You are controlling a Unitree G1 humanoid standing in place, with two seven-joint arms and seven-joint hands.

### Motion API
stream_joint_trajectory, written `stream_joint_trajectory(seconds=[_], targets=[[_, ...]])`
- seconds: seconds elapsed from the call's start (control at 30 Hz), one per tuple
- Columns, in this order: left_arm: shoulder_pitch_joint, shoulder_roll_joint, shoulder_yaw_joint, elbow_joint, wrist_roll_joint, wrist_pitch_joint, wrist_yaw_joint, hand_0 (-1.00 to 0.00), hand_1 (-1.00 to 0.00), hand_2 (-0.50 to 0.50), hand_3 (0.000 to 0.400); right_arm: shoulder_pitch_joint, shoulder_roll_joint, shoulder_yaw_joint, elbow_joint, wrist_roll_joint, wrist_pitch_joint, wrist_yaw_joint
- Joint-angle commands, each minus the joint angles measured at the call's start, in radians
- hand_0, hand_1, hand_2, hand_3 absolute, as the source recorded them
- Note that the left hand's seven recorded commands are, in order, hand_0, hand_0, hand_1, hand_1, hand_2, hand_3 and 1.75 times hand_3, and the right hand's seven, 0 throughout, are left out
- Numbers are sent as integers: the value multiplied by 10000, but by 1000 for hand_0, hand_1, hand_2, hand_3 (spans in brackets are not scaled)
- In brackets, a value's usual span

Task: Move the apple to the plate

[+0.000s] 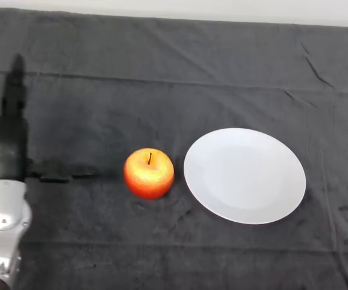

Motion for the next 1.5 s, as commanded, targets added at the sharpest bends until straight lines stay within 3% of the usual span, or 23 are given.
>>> stream_joint_trajectory(seconds=[0.03, 0.87, 0.9, 0.93, 0.97, 1.0, 1.03, 1.1, 1.5], targets=[[65, -254, -309, -387, 205, 178, 65, 0, 0, 0, 0, 374, 1370, 68, 677, 182, 622, -38], [-1158, -728, -2656, 1559, -194, -72, -148, 0, 0, 0, 0, 366, 1373, 137, 686, 268, 617, -18], [-1204, -731, -2698, 1659, -220, -111, -154, -173, 0, -86, 69, 366, 1373, 138, 688, 270, 616, -18], [-1250, -734, -2735, 1761, -246, -150, -160, -659, 0, -329, 264, 365, 1373, 140, 689, 272, 615, -17], [-1309, -736, -2779, 1888, -279, -200, -167, -1000, -173, -414, 400, 364, 1373, 141, 691, 275, 614, -16], [-1350, -737, -2808, 1978, -302, -237, -169, -1000, -259, -371, 400, 364, 1373, 143, 692, 277, 613, -16], [-1386, -738, -2835, 2065, -323, -278, -167, -1000, -682, -159, 400, 363, 1372, 144, 694, 278, 612, -15], [-1455, -741, -2893, 2248, -361, -374, -143, -1000, -1000, 0, 400, 362, 1372, 146, 697, 282, 610, -14], [-1743, -752, -3211, 2451, -456, -495, 138, -1000, -1000, 0, 400, 356, 1369, 158, 714, 299, 599, -10]])
